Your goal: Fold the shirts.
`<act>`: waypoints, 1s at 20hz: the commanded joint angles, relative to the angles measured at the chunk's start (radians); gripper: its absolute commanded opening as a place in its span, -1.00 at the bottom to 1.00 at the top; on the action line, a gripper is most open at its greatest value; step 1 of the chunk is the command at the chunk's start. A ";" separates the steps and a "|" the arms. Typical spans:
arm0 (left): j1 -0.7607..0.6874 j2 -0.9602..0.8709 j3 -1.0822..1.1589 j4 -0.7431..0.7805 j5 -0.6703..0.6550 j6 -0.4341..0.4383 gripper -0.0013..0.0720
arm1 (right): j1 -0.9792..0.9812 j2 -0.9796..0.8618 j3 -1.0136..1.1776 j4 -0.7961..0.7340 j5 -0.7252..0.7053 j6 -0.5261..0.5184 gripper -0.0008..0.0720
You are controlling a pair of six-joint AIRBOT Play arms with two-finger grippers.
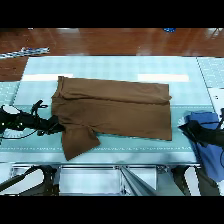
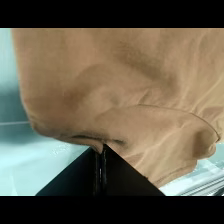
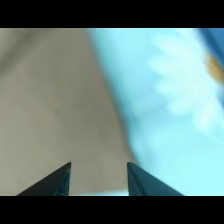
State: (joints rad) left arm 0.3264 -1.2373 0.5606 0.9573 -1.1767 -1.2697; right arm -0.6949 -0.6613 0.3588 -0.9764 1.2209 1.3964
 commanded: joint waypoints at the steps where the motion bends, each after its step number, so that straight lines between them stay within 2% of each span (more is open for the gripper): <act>1: -0.003 -0.001 0.005 -0.008 -0.013 0.002 -0.92 | 0.024 -0.116 -0.024 -0.073 0.042 0.007 0.14; 4: -0.003 -0.001 0.005 -0.008 -0.013 0.002 -0.92 | 0.092 -0.246 -0.024 -0.055 0.045 -0.025 0.14; 7: -0.003 -0.001 0.004 -0.009 -0.013 0.001 -0.92 | 0.176 -0.317 -0.023 -0.029 -0.063 -0.027 0.14; 10: -0.003 -0.001 0.004 -0.009 -0.013 0.001 -0.92 | 0.219 -0.366 -0.021 0.106 -0.179 -0.067 0.11; 12: -0.003 -0.001 0.005 -0.009 -0.013 0.002 -0.92 | 0.229 -0.387 -0.021 0.229 -0.196 -0.159 -0.38; 13: -0.003 -0.001 0.005 -0.009 -0.013 0.002 -0.92 | 0.229 -0.390 -0.021 0.285 -0.185 -0.231 -0.90; 14: -0.003 -0.001 0.008 -0.009 -0.013 0.002 -0.92 | 0.229 -0.390 -0.020 0.319 -0.170 -0.270 -0.91; 17: -0.002 0.001 0.040 -0.018 -0.014 0.003 -0.92 | 0.229 -0.390 -0.002 0.303 -0.128 -0.272 -0.91; 20: -0.003 0.001 0.115 -0.126 -0.046 0.059 -0.92 | 0.229 -0.390 0.043 0.298 -0.110 -0.268 -0.91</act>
State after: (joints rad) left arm 0.3244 -1.2373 0.6235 0.9131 -1.2034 -1.2514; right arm -0.4690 -1.0485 0.3695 -0.7021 1.0893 1.1507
